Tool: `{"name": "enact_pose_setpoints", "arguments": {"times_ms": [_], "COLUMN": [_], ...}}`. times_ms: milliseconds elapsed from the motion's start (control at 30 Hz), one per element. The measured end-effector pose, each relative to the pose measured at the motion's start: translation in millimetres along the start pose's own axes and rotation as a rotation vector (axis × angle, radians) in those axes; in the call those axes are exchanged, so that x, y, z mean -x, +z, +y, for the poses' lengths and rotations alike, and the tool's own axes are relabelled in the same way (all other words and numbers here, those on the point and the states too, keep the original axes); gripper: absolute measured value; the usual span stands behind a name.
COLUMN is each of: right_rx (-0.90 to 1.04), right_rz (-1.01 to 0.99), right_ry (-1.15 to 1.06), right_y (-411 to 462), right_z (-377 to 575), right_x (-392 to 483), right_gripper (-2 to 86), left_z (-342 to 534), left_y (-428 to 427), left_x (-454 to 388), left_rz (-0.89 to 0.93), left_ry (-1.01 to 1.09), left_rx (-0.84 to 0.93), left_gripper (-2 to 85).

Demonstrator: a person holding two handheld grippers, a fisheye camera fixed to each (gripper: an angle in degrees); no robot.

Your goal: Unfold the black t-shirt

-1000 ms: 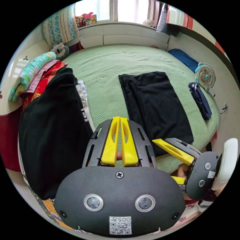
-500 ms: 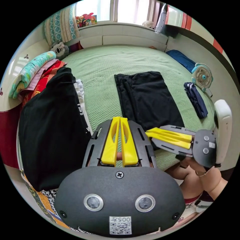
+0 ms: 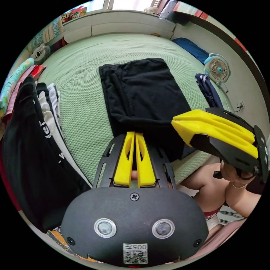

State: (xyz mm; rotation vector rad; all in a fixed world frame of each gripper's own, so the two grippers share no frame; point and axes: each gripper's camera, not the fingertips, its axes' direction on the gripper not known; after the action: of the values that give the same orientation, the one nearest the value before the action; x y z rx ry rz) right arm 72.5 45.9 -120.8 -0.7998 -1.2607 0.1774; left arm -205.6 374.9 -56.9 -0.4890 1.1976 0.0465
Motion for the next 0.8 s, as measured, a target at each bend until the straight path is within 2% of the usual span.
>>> {"name": "enact_pose_setpoints", "arguments": {"times_ms": [167,367,800], "right_rx": [-0.042,0.034,0.293], "right_rz": [0.001,-0.110,-0.053], "right_ry": [0.065,0.225,0.236], "right_y": [-7,12,77], "right_z": [7,3,-14], "right_x": [-25,-62,-77], "right_gripper": [7.7,15.1,14.6], "left_z": [3,7,7], "left_y": [8,12,25], "left_x": [-7,-10,-21], "left_rz": [-0.032,0.003,-0.002], "left_ry": [0.019,0.029,0.113], "left_rx": [0.020,-0.003,0.008], "left_gripper": [-0.7,-0.6,-0.7]}}
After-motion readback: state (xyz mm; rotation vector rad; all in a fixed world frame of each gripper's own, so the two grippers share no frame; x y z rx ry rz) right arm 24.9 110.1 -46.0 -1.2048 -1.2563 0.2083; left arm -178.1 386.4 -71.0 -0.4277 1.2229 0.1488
